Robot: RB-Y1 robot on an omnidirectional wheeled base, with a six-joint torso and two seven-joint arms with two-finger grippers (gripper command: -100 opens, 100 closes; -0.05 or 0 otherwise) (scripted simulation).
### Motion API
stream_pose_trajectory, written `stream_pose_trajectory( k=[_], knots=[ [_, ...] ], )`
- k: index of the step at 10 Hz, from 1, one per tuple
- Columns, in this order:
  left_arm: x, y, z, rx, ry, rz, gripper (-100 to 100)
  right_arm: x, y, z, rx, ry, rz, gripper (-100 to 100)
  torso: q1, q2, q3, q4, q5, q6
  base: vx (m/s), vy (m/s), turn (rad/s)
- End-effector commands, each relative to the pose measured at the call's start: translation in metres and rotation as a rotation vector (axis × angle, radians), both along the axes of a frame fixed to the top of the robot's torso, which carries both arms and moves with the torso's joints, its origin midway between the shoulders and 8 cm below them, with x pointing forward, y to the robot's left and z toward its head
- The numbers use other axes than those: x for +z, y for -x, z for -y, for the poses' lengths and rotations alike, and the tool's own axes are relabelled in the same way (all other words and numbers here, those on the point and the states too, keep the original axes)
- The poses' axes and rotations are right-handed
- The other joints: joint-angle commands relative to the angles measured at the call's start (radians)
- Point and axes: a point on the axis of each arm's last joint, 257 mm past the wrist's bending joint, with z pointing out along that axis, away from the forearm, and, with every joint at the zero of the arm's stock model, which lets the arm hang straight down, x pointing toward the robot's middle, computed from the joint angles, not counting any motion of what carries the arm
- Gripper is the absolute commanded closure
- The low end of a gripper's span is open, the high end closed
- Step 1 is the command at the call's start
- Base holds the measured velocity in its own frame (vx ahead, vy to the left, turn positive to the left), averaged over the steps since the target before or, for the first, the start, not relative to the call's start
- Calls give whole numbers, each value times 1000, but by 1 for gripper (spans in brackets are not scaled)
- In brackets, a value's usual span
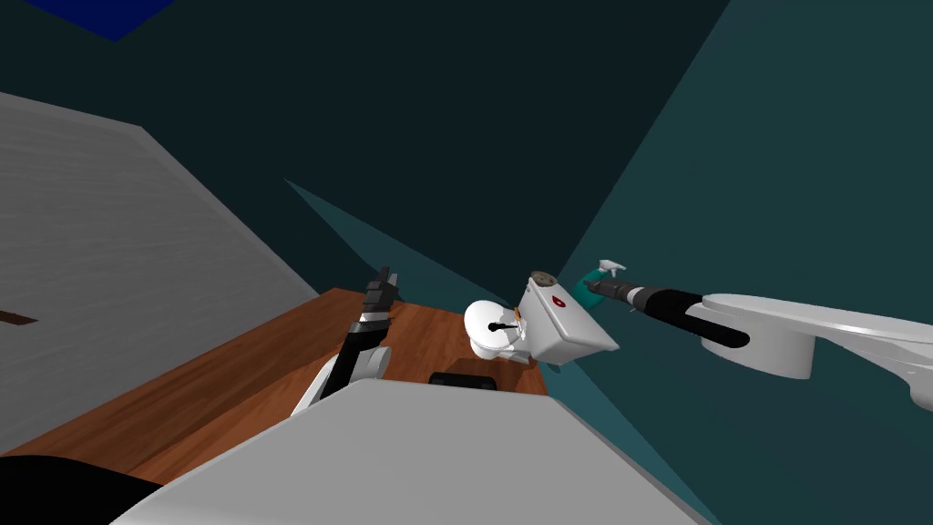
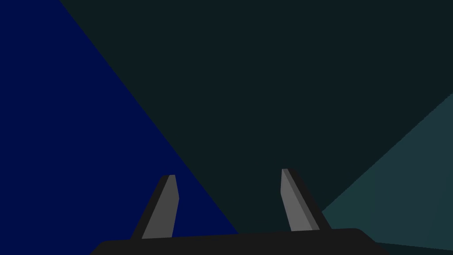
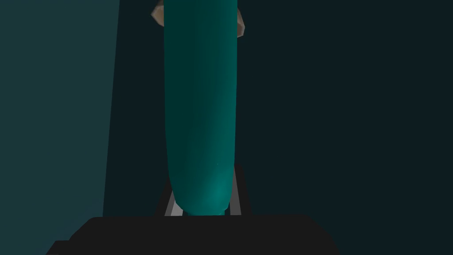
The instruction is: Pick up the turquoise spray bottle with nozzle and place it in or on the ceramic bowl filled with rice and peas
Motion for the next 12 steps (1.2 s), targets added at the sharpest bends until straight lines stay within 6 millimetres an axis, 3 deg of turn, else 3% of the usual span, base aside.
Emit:
stream_pose_trajectory(
  k=[1, 6, 12],
  knots=[
    [0, 0, 0, 0, 0, 0, 0, 8, -8, -4, 15, 5, 0, 100, 0, 0, 0, 0, 0, 0, -22, 17, -31],
    [0, 0, 0, 0, 0, 0, 0, 41, -40, -8, 46, -5, -4, 100, -1, -1, 0, 0, -1, 0, -18, 13, -40],
    [0, 0, 0, 0, 0, 0, 0, 50, -55, -15, 66, -1, -17, 100, -2, -1, -1, 0, -1, 0, -4, 0, -16]
  ],
)
